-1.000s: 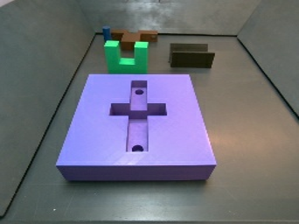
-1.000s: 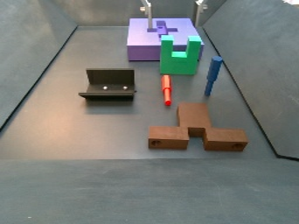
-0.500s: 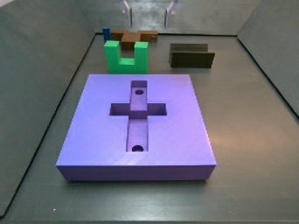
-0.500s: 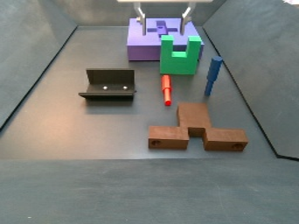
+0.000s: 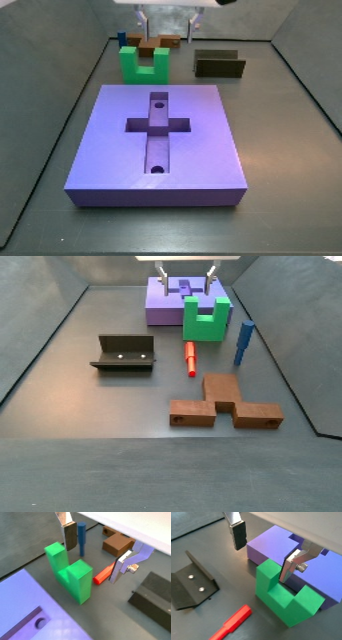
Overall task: Pick up the green object. Move up. Move to above the board. Insert the green object.
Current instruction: Pick up the green object.
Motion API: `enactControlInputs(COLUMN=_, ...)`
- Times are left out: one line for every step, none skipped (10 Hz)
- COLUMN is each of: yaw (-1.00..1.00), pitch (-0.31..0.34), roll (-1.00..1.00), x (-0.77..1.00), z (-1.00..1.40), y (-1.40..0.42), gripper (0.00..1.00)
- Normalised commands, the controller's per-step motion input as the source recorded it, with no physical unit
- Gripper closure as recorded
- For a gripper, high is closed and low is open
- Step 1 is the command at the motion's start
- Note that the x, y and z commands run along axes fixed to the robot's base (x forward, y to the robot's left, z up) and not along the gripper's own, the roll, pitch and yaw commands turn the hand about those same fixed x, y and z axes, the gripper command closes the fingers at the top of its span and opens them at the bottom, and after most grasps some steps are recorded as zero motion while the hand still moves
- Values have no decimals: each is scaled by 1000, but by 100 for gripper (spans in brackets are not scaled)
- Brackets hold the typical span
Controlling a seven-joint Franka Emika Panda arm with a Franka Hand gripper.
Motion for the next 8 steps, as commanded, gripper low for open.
enactControlInputs(yaw=103, pitch=0, roll=23, x=0, z=-366, y=-251, gripper=0)
enactControlInputs(yaw=0, pitch=0, roll=3, x=-20, z=-423, y=-37, gripper=0)
enactControlInputs(yaw=0, pitch=7, roll=30, x=-23, z=-334, y=0, gripper=0)
enactControlInputs(yaw=0, pitch=14, roll=26, x=0, z=-237, y=0, gripper=0)
enactControlInputs(yaw=0, pitch=3, roll=34, x=0, z=-237, y=0, gripper=0)
enactControlInputs(yaw=0, pitch=7, roll=29, x=0, z=-263, y=0, gripper=0)
enactControlInputs(yaw=0, pitch=9, roll=3, x=0, z=-146, y=0, gripper=0)
enactControlInputs(yaw=0, pitch=3, roll=23, x=0, z=0, y=0, gripper=0)
